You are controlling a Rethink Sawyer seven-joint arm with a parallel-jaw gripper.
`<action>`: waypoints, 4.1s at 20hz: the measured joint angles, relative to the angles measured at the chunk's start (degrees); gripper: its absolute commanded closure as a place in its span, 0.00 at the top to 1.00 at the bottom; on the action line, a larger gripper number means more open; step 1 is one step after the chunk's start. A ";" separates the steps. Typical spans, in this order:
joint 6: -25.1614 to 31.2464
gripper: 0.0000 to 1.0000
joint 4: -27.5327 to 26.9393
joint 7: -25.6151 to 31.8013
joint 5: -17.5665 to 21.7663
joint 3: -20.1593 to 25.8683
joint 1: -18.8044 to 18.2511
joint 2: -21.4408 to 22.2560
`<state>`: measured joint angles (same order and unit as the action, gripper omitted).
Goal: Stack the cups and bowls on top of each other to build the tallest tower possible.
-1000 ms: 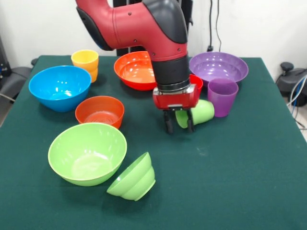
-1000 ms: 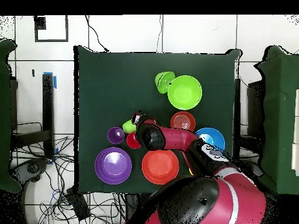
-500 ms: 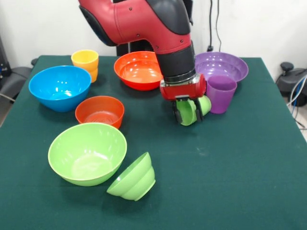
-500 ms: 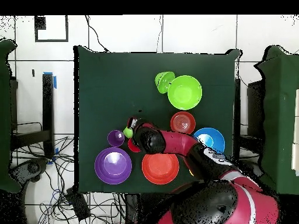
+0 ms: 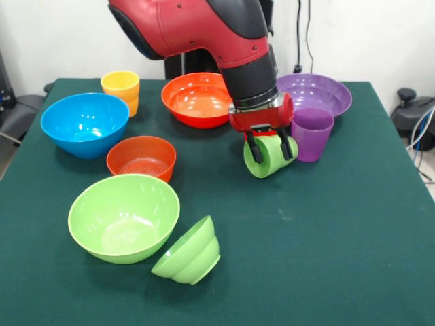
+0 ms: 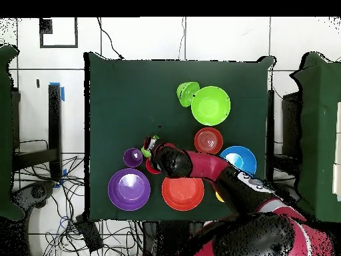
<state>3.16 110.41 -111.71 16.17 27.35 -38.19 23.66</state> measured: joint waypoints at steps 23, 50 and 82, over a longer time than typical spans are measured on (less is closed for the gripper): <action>0.26 0.00 1.44 -0.01 -0.02 1.26 -0.57 -0.74; 10.10 0.00 -1.25 -0.01 -0.01 -27.22 26.26 18.31; 0.88 0.00 -21.61 -14.27 -22.00 -63.02 59.44 -11.38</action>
<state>4.04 88.80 -125.98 -5.83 -35.67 21.25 12.28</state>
